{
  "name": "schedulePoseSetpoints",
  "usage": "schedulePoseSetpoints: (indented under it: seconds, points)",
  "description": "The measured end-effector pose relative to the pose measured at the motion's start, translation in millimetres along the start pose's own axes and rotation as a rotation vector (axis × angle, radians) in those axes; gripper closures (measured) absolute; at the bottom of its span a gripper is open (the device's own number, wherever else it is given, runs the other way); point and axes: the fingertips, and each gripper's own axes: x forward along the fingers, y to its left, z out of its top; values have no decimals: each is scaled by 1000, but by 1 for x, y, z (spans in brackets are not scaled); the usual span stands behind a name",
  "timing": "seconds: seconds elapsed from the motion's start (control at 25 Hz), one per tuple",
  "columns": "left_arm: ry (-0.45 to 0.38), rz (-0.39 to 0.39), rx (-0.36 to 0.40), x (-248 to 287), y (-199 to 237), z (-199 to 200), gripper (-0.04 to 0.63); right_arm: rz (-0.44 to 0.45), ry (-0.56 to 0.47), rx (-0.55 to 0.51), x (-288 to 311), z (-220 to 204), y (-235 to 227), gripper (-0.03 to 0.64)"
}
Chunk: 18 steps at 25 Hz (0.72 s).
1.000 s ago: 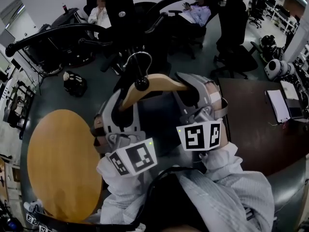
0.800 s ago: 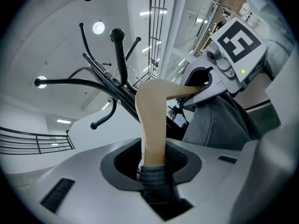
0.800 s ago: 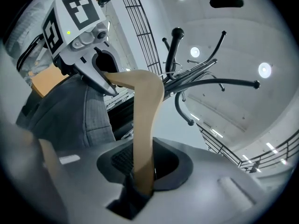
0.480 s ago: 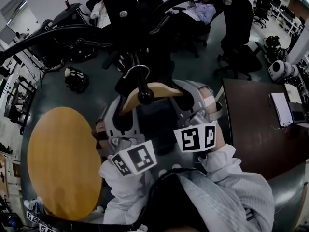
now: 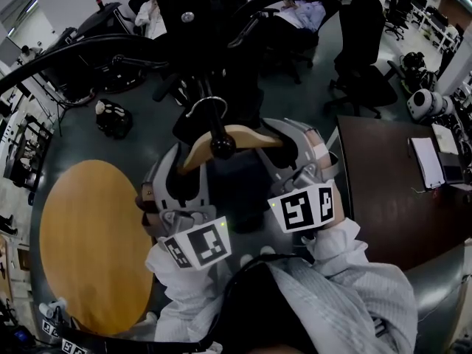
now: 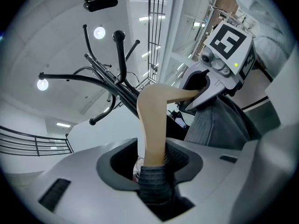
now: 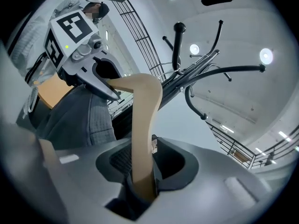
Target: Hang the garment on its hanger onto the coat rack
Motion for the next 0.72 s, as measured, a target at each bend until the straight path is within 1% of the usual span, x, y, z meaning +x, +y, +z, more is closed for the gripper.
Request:
schedulePoseSetpoints:
  seconds: [0.16,0.32,0.44,0.52,0.6,0.68,0.72]
  points:
    - [-36,-19,22,-27,-15,-3,439,22,-35,-3,-21,9,24,494]
    - [-37,-22,35,-28,-11,11,437,35,-84,21,-33,22,12,477]
    - [-62,15,11,-35,0,23,437,15,-92,43,-42,28,3,476]
    - [-99,45,-50,-43,7,33,437,-3,-90,67,-51,29,1,477]
    - [-147,56,-147,-49,9,44,437,-19,-98,117,-60,29,0,477]
    - [-195,36,-256,-51,2,56,437,-56,-84,174,-67,22,-3,477]
    - [-217,11,-307,-51,-5,63,437,-81,-66,196,-71,17,-5,482]
